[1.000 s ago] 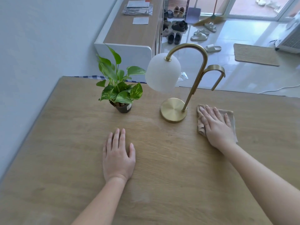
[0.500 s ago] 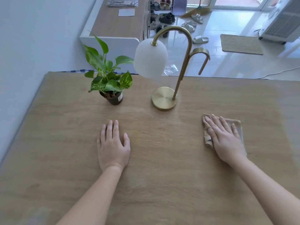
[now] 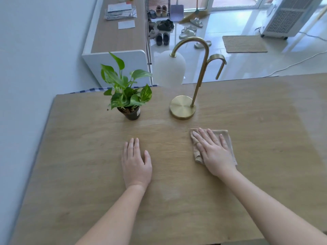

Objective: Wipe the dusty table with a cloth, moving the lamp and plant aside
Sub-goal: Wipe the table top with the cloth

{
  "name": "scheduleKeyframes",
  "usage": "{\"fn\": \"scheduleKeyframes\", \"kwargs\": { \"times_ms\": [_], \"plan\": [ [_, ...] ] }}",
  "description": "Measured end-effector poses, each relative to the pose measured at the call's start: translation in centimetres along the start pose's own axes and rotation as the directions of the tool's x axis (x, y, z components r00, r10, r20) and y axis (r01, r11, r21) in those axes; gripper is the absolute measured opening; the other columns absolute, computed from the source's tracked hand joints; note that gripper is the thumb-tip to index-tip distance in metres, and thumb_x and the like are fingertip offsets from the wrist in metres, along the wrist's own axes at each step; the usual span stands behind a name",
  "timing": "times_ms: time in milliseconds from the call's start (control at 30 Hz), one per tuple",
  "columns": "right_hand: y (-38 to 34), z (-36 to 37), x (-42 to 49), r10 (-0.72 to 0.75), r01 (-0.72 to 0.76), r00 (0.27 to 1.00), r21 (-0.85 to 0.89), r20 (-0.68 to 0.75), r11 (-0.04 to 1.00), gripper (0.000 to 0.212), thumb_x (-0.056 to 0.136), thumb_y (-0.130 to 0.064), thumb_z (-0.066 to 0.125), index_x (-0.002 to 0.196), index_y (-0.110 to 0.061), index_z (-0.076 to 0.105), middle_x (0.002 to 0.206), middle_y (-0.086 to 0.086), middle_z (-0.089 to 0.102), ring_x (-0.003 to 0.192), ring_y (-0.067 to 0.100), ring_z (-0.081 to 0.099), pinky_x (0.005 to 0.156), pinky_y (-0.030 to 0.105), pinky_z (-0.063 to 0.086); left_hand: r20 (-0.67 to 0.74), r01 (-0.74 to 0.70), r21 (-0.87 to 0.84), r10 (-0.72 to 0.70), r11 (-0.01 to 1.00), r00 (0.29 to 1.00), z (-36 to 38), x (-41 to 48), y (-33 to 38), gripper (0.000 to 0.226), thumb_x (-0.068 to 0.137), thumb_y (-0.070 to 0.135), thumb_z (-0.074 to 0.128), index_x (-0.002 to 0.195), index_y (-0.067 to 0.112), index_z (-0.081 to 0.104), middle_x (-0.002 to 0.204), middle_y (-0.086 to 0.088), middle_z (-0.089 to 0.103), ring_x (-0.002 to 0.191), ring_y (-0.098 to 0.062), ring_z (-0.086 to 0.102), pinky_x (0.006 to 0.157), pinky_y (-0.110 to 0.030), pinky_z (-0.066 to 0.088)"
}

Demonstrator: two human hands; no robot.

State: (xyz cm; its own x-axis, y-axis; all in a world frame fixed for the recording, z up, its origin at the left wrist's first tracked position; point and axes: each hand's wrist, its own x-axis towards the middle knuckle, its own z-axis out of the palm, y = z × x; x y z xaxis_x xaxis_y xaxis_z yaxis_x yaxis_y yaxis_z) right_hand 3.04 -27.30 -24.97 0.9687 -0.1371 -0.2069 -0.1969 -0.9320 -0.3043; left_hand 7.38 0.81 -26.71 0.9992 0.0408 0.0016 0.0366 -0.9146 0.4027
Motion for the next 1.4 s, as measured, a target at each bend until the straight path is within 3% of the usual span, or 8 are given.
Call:
{"fn": "scheduleKeyframes", "kwargs": {
  "times_ms": [100,233,533,833,1000,1200,1300,1400],
  "plan": [
    [3.3,-1.5,0.1,0.196,-0.194,0.979,0.044,-0.049,0.98,0.049,0.113,-0.052,0.013,0.162,-0.059,0.011,0.173,-0.028,0.0,0.161,0.003,-0.006,0.132,0.045,-0.003,0.003,-0.05,0.024,0.05,0.998,0.999,-2.4,0.2,-4.7,0.056,0.109,0.035,0.05,0.163,0.02,0.044,0.171,-0.003,0.038,0.159,-0.026,0.032,0.131,-0.046,0.025],
    [-0.2,-0.4,2.5,0.428,-0.414,0.898,0.131,-0.102,0.901,0.055,0.113,-0.051,0.016,0.168,-0.045,0.013,0.174,-0.023,-0.004,0.163,0.01,-0.005,0.131,0.05,-0.007,-0.192,0.128,0.09,-0.109,0.988,0.975,-5.4,0.4,-14.6,0.06,0.104,0.037,0.041,0.155,0.009,0.053,0.162,-0.017,0.05,0.152,-0.04,0.041,0.124,-0.059,0.034],
    [-13.8,3.9,3.0,0.032,-0.032,0.999,0.018,-0.002,0.999,0.054,0.113,-0.049,0.01,0.167,-0.047,0.007,0.173,-0.025,-0.005,0.162,0.008,-0.01,0.131,0.046,-0.009,-0.191,0.18,0.114,-0.157,0.977,0.969,-6.1,-0.2,-16.9,0.066,0.1,0.045,0.039,0.158,0.015,0.05,0.164,-0.012,0.049,0.153,-0.035,0.039,0.123,-0.06,0.033],
    [-10.0,2.6,2.8,0.458,-0.443,0.886,0.161,-0.076,0.882,0.055,0.113,-0.047,0.015,0.168,-0.044,0.01,0.174,-0.022,-0.005,0.163,0.01,-0.009,0.13,0.05,-0.009,-0.182,0.175,0.125,-0.151,0.977,0.972,-6.0,0.2,-17.3,0.066,0.1,0.046,0.039,0.158,0.015,0.05,0.164,-0.011,0.049,0.154,-0.033,0.039,0.126,-0.056,0.031],
    [-21.1,5.7,4.4,0.192,-0.192,0.981,0.041,0.002,0.981,0.063,0.11,-0.051,0.021,0.165,-0.045,-0.011,0.171,-0.017,-0.022,0.16,0.019,-0.021,0.129,0.055,-0.013,-0.177,0.175,0.133,-0.15,0.976,0.973,-6.2,0.2,-17.1,0.067,0.1,0.045,0.04,0.159,0.016,0.05,0.165,-0.009,0.048,0.155,-0.031,0.038,0.127,-0.055,0.03],
    [-28.4,9.8,0.8,-0.311,0.31,0.942,0.026,0.124,0.95,0.055,0.113,-0.045,0.02,0.168,-0.043,0.014,0.176,-0.02,0.004,0.164,0.014,-0.005,0.131,0.052,-0.006,-0.205,0.165,0.136,-0.135,0.977,0.969,-6.0,0.3,-17.2,0.065,0.099,0.042,0.043,0.157,0.015,0.053,0.162,-0.01,0.052,0.152,-0.033,0.042,0.123,-0.057,0.035],
    [-23.6,8.5,-0.5,-0.309,0.308,0.947,0.027,0.086,0.951,0.052,0.113,-0.049,0.014,0.165,-0.053,0.012,0.173,-0.026,-0.001,0.162,0.008,-0.01,0.13,0.046,-0.01,-0.196,0.172,0.143,-0.143,0.975,0.97,-6.2,0.2,-17.3,0.065,0.1,0.044,0.041,0.158,0.016,0.05,0.164,-0.009,0.049,0.154,-0.031,0.04,0.125,-0.055,0.033],
    [-19.3,6.5,1.9,-0.07,0.07,0.997,0.002,0.03,0.998,0.052,0.113,-0.052,0.011,0.164,-0.055,0.009,0.173,-0.028,-0.003,0.162,0.006,-0.01,0.131,0.045,-0.009,-0.177,0.179,0.146,-0.152,0.973,0.972,-6.2,0.3,-17.3,0.065,0.101,0.045,0.04,0.16,0.017,0.048,0.165,-0.007,0.047,0.156,-0.03,0.037,0.126,-0.055,0.031]
  ]
}}
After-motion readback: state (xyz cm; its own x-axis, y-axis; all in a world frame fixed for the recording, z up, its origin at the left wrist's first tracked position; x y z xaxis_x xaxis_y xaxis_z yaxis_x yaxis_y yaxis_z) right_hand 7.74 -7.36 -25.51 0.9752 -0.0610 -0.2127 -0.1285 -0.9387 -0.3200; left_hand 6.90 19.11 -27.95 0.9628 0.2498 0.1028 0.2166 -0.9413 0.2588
